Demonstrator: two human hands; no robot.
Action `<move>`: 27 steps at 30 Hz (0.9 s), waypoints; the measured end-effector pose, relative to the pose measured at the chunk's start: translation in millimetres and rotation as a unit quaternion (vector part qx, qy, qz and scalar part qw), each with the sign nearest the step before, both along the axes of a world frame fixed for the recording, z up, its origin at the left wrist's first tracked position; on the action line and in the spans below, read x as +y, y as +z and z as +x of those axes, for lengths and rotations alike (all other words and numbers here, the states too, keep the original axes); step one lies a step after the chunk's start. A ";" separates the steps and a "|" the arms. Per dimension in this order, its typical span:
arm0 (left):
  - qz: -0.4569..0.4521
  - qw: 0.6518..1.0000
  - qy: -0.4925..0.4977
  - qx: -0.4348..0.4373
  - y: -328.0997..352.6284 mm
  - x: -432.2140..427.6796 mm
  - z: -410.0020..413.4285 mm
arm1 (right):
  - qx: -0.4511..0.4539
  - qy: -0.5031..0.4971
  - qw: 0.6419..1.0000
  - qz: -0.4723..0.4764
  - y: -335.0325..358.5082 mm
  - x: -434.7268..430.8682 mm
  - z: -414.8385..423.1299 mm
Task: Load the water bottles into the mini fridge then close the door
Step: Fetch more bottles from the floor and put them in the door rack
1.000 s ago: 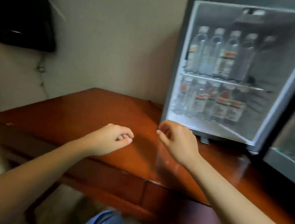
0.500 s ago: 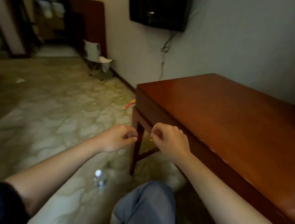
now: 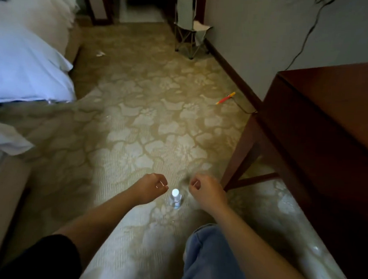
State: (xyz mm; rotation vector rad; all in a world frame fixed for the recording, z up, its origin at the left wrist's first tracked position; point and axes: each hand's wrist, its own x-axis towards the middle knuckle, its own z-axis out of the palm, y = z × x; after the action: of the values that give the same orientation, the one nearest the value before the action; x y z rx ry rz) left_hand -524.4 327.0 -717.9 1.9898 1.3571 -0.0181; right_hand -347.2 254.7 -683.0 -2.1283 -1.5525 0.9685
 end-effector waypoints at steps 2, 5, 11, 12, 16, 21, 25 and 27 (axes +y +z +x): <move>-0.019 1.000 0.021 0.006 -23.8 10.8 -1.0 | 0.033 -0.021 0.999 -0.020 -27.9 15.4 -5.4; -0.036 0.998 0.039 0.023 -62.4 23.4 -0.7 | 0.054 -0.050 0.996 -0.041 -65.5 33.3 -11.1; -0.048 0.994 0.008 0.103 -126.3 43.9 13.7 | 0.029 -0.065 0.994 -0.084 -123.1 69.0 -0.6; -0.044 0.992 -0.005 0.121 -135.5 47.8 17.0 | 0.030 -0.070 0.993 -0.095 -131.1 75.3 4.2; -0.020 0.982 -0.063 0.179 -171.7 66.9 34.7 | 0.035 -0.068 0.987 -0.143 -160.1 93.5 26.8; 0.007 0.964 -0.148 0.222 -212.0 86.3 62.1 | 0.053 -0.084 0.981 -0.167 -198.0 103.6 44.8; -0.015 0.955 -0.165 0.247 -240.7 87.8 77.4 | 0.057 -0.083 0.977 -0.190 -219.6 109.1 59.0; -0.021 0.956 -0.159 0.247 -251.0 86.6 80.9 | 0.046 -0.074 0.976 -0.198 -226.1 110.0 63.0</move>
State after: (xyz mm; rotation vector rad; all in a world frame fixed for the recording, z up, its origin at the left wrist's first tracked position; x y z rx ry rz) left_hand -443.4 413.6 -968.9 2.2348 1.2904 -0.7321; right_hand -284.2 364.7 -909.2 -2.3761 -1.2145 1.3948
